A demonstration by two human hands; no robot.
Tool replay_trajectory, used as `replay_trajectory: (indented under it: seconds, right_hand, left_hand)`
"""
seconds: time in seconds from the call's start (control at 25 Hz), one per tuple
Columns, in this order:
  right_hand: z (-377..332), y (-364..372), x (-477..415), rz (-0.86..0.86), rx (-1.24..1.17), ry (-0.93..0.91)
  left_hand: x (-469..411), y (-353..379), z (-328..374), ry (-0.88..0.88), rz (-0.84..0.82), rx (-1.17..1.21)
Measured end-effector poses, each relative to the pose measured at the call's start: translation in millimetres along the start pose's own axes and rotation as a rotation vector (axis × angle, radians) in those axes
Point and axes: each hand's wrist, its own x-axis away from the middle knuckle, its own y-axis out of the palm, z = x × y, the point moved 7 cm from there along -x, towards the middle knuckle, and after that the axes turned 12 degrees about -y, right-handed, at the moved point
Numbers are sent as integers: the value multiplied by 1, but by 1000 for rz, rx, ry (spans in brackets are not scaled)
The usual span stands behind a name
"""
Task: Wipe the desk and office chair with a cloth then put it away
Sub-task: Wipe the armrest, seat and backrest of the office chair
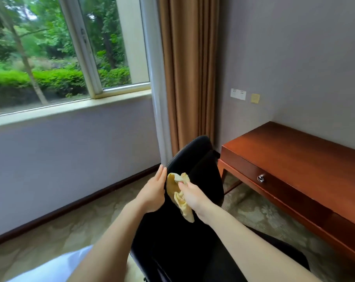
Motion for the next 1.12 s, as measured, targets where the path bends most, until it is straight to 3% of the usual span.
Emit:
replay_trajectory:
  seconds: [0.16,0.32,0.48,0.72,0.92,1.04,1.12]
  right_hand:
    - [-16,-10,22,47,123,-89]
    - [-36,-16,38,102,32,-129]
    - [-36,-4,60,77,1,-168]
    - [-38,11,86,169,-170,-192]
    - [-45,19,97,218,-7,-231]
    - [-45,27,99,203,10,-268]
    - [-45,32,102,174,189,-291]
  left_hand:
    - [45,12,-4,-116,3,97]
    - [81,-13,-8,-228,149,220]
    - [102,-29,-2,-288,136,182]
    - [130,-20,4,-328,-100,357]
    - [152,-17,-9,-283,-315,617]
    - [151,-17,-18,-294,-184,754]
    - [145,-15,-23,-340,-53,800]
